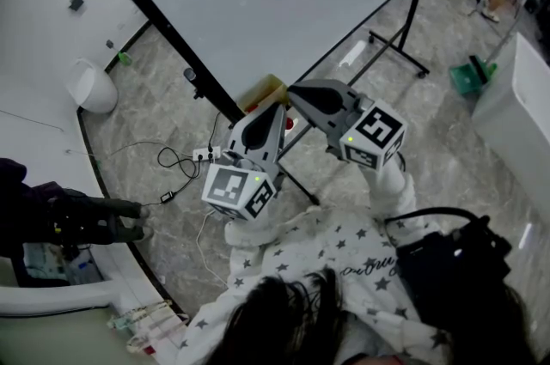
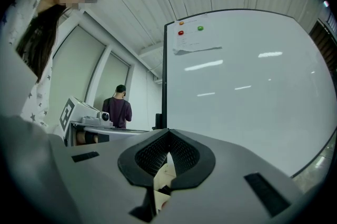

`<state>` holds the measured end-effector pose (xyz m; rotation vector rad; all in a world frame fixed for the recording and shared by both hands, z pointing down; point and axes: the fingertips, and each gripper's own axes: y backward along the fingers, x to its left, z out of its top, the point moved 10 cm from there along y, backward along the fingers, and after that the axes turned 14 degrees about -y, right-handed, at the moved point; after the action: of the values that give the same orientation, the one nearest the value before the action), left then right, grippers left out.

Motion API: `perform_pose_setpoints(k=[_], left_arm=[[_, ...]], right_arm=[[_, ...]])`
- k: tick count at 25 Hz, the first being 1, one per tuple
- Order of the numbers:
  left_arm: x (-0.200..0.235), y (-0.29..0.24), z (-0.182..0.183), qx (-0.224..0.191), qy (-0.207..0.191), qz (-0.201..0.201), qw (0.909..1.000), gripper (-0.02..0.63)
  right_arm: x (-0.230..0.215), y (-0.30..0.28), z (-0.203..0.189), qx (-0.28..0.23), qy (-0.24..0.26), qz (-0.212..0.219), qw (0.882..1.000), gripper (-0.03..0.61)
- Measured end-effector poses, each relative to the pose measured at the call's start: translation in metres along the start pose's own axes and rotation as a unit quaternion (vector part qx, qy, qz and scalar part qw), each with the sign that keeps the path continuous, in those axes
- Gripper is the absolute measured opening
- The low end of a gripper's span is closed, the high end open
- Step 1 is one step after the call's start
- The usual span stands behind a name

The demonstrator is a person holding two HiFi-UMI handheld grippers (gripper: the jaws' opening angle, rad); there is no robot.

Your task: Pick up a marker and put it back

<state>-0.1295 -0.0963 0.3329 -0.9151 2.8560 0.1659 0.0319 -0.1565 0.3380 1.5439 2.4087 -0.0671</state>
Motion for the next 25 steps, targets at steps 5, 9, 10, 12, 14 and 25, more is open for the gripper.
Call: perform_pose_setpoints(k=[5, 9, 10, 12, 14, 25], left_arm=[[0.001, -0.0017, -0.0007, 0.0, 0.003, -0.002, 1.0, 0.002], [0.0019, -0.0023, -0.0002, 0.001, 0.001, -0.003, 1.0, 0.002], [0.0024, -0.0022, -0.0002, 0.001, 0.001, -0.003, 1.0, 0.002], [0.0038, -0.0001, -0.0002, 0.0, 0.001, -0.002, 1.0, 0.002], [0.0052, 0.0016, -0.0004, 0.0, 0.001, -0.002, 1.0, 0.002], [0.0069, -0.0059, -0.0013, 0.001, 0.001, -0.01, 0.9999, 0.002]], right_arm=[[-0.0009, -0.0006, -0.0005, 0.004, 0.007, -0.001, 1.0, 0.006], [-0.0002, -0.0028, -0.0001, 0.01, 0.009, -0.001, 1.0, 0.006], [-0.0001, -0.0034, 0.0, 0.01, 0.009, 0.0, 1.0, 0.007], [0.0013, -0.0051, -0.0006, 0.011, 0.01, 0.0, 1.0, 0.006], [0.0023, -0.0063, -0.0012, 0.011, 0.01, -0.001, 1.0, 0.006], [-0.0039, -0.0063, 0.0005, 0.011, 0.009, -0.007, 1.0, 0.006]])
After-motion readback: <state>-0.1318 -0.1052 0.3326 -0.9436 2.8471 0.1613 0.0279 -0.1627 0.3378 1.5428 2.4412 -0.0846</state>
